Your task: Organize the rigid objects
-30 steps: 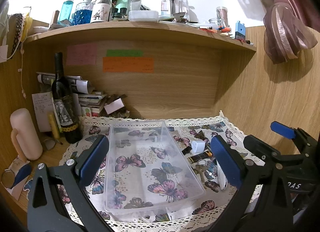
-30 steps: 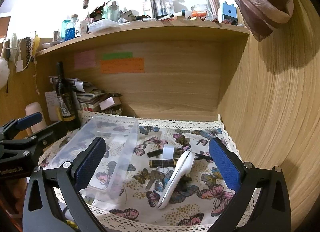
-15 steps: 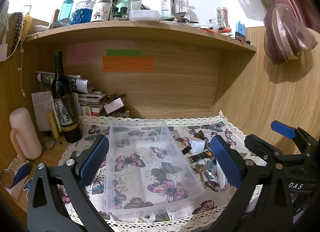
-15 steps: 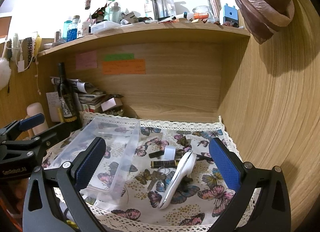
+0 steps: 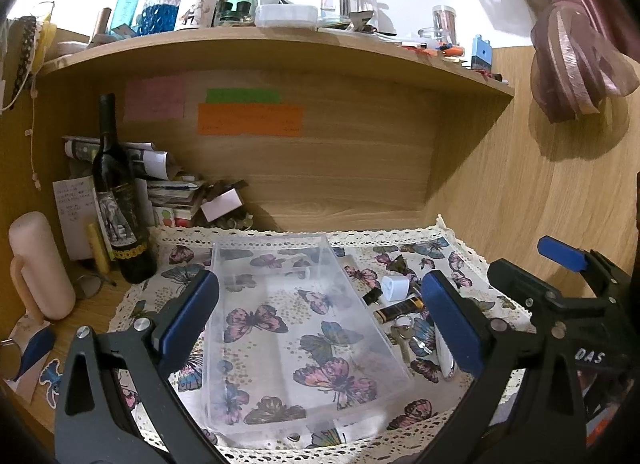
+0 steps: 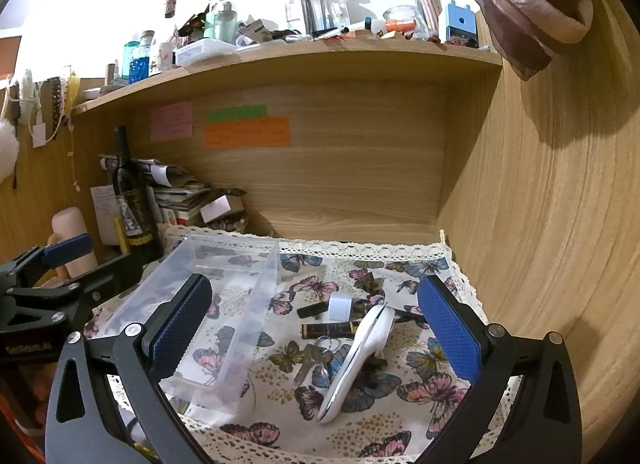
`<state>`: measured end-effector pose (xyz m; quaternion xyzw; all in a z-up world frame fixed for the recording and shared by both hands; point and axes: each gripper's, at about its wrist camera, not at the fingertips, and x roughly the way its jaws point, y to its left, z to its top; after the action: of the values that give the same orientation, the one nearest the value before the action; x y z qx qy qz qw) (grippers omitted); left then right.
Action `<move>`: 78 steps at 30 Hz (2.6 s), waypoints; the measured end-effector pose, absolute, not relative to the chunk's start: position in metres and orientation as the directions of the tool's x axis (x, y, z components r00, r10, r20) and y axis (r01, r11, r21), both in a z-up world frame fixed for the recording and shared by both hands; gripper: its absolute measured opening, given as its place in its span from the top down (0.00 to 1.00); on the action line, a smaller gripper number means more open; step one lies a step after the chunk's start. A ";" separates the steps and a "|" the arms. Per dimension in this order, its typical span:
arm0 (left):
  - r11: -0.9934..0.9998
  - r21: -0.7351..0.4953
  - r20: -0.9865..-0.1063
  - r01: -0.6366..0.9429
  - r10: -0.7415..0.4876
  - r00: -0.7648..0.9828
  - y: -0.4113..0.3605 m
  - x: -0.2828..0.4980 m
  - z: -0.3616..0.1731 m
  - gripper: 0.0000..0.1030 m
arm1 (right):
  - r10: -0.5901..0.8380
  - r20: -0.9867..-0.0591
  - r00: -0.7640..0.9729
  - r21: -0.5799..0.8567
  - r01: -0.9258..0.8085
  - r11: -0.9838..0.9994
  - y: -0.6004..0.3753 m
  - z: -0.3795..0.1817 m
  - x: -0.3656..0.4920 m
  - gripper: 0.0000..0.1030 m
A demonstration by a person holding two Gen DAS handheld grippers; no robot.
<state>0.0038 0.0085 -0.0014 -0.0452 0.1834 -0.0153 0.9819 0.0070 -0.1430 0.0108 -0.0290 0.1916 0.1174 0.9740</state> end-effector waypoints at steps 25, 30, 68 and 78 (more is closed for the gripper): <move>0.990 -0.119 -0.731 -0.073 -0.038 0.682 0.103 0.097 -0.072 0.82 | 0.094 -0.669 0.737 0.022 -0.107 0.994 -0.192 -0.048 0.089 0.42; 0.987 -0.149 -0.751 -0.053 -0.078 0.656 0.104 0.103 -0.079 0.90 | 0.127 -0.746 0.654 0.059 -0.125 0.990 -0.183 -0.068 0.103 0.48; 0.995 -0.098 -0.731 -0.024 -0.056 0.680 0.100 0.101 -0.079 0.89 | 0.168 -0.634 0.755 0.017 -0.204 0.979 -0.147 -0.018 0.105 0.73; 0.995 -0.102 -0.728 -0.020 -0.061 0.683 0.100 0.101 -0.079 0.89 | 0.289 -0.603 0.744 -0.004 -0.365 0.931 -0.085 0.001 0.107 0.73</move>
<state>0.1006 0.0995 -0.0788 -0.0511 0.3980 -0.0111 0.9159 0.1074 -0.0855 0.0007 -0.0609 0.3120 0.1754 0.9318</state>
